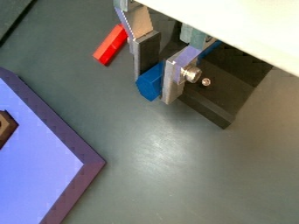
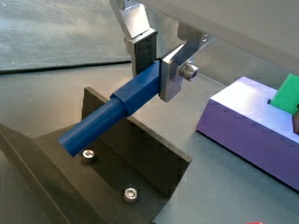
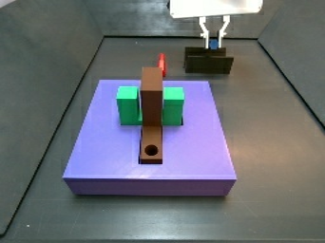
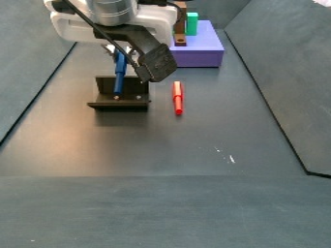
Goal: Pick up the blue object. Move up. Place the blue object on the fixture. Regrasp the blue object. Move to above the board. Insert the blue object.
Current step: Place the blue object on the fixture.
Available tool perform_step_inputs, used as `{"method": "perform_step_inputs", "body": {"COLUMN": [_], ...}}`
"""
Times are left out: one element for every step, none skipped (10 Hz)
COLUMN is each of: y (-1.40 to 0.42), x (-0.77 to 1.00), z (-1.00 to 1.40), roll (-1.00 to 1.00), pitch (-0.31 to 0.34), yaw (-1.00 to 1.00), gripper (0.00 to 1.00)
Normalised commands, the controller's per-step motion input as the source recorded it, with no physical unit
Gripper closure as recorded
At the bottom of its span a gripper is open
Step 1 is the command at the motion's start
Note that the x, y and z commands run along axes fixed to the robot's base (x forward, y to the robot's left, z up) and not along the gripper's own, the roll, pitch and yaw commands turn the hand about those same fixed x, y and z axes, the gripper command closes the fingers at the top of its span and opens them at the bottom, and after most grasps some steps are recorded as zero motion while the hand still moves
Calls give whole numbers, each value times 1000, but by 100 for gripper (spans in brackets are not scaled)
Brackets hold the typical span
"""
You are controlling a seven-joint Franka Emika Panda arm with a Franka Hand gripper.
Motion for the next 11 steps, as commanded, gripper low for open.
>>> {"method": "perform_step_inputs", "body": {"y": [0,0,0,0,46,6,26,80,197,251,177], "x": [251,246,171,80,0,0,3,43,106,157,123], "z": [-149,-131,-163,-163,-129,-180,-191,-131,0,0,0], "roll": [-437,-494,-443,-354,-263,0,0,0,-114,-266,-217], "pitch": [0,20,6,0,0,0,0,0,69,100,37], "yaw": [0,6,60,51,9,0,17,37,23,26,31], "gripper": [100,100,100,100,100,100,100,100,100,100,100]}}
